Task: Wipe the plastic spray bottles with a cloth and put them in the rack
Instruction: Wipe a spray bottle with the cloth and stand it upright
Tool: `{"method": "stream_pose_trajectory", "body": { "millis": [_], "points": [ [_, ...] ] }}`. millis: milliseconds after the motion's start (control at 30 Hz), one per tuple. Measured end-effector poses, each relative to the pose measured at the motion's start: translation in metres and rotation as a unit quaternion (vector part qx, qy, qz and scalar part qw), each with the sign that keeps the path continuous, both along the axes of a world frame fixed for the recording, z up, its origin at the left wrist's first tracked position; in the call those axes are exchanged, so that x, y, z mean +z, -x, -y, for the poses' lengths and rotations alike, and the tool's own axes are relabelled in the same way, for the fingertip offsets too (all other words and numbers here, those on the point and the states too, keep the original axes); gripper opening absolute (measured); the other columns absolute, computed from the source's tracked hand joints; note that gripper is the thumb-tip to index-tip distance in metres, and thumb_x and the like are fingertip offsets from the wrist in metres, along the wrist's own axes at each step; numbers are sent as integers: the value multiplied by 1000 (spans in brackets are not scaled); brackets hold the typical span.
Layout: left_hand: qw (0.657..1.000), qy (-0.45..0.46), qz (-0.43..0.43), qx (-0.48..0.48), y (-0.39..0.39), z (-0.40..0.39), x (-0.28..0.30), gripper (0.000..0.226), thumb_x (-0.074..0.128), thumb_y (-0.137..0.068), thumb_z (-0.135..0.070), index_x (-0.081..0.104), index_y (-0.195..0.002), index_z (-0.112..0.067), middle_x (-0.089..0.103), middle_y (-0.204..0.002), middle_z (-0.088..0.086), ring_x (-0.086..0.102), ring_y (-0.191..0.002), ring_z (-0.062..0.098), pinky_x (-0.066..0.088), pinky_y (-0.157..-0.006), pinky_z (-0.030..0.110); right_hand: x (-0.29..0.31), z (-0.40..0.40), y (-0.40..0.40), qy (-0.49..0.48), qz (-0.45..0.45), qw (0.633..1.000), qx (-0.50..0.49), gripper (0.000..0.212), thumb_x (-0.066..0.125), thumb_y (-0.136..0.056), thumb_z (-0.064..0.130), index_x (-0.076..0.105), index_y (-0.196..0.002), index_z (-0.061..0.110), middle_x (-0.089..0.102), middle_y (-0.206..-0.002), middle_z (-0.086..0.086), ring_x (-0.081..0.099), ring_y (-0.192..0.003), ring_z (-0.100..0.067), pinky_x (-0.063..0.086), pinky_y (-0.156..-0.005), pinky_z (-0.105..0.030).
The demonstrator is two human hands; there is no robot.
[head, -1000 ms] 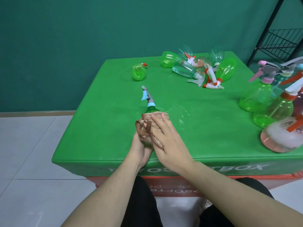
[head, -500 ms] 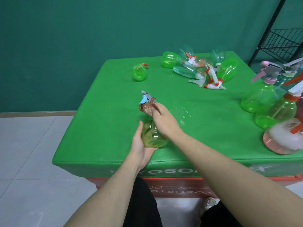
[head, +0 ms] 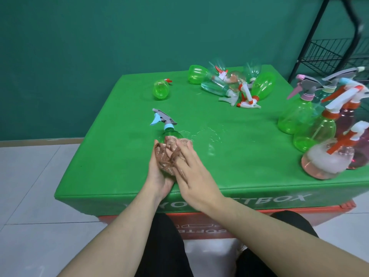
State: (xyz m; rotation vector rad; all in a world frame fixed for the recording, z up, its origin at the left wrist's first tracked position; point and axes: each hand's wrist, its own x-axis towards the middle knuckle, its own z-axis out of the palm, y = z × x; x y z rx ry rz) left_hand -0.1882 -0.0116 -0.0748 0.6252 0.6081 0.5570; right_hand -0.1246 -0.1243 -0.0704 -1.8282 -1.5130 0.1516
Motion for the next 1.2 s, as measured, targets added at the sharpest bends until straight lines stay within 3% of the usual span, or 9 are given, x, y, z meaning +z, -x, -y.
{"method": "stream_pose_trajectory", "body": {
  "millis": [67,200,400,567,633,800,933,1033,1200],
  "points": [
    [1000,0,-5,-10,-1,3,5,67,37,-103,-58,69,-118,-1,70,-123,22,72,-106,29,62,-81,36,2,7,-1,-14,5,1000,6,49,42,-107,18,37,-156,21,14,-170,4,-4,-157,-18,7,-128,-36],
    [999,-32,4,-22,-12,14,18,45,43,-103,-34,78,-108,-5,70,-125,20,71,-108,28,61,-87,35,13,10,-11,-26,5,999,-25,48,41,-104,19,42,-153,19,17,-169,3,-2,-157,-18,8,-128,-39],
    [996,-57,31,-55,-21,31,31,42,38,-106,-33,72,-116,-10,72,-122,15,72,-104,24,62,-77,35,36,16,-34,-44,50,997,-45,51,37,-96,26,53,-144,17,30,-165,-4,14,-155,-30,18,-125,-50],
    [994,-65,38,-79,-23,37,38,39,41,-101,-28,77,-107,-13,73,-115,12,72,-95,22,62,-76,36,56,23,-46,-57,46,996,-59,52,39,-92,26,60,-138,15,38,-160,-8,24,-151,-33,16,-126,-44],
    [992,-74,33,-101,-23,39,40,37,47,-94,-31,77,-107,-14,71,-116,12,71,-95,22,62,-73,38,65,23,-51,-28,16,997,-63,51,42,-93,23,58,-141,15,36,-162,-6,24,-151,-29,12,-127,-38],
    [981,-76,-21,-179,-21,47,38,50,53,-94,-33,55,-135,-4,64,-129,24,67,-110,36,60,-85,51,85,24,-72,55,-134,985,-92,44,45,-107,27,48,-150,24,29,-165,8,26,-150,-15,17,-124,-31],
    [979,-59,-40,-190,-24,53,37,73,69,-84,-34,46,-144,-1,52,-144,30,57,-127,48,57,-85,56,88,26,-84,56,-234,965,-100,39,42,-108,28,54,-145,26,44,-157,7,38,-144,-13,28,-119,-32],
    [973,-78,-70,-206,-33,64,43,72,73,-86,-45,50,-141,-6,60,-137,26,64,-120,42,58,-85,58,88,30,-84,51,-253,958,-124,35,43,-106,26,62,-136,26,59,-143,1,52,-130,-20,39,-105,-32],
    [972,-101,-94,-192,-42,79,43,76,73,-77,-46,54,-139,-5,71,-122,20,73,-101,34,60,-81,53,87,35,-80,49,-249,956,-145,34,42,-105,31,62,-132,34,62,-135,5,55,-122,-18,42,-105,-37]
  ]
}}
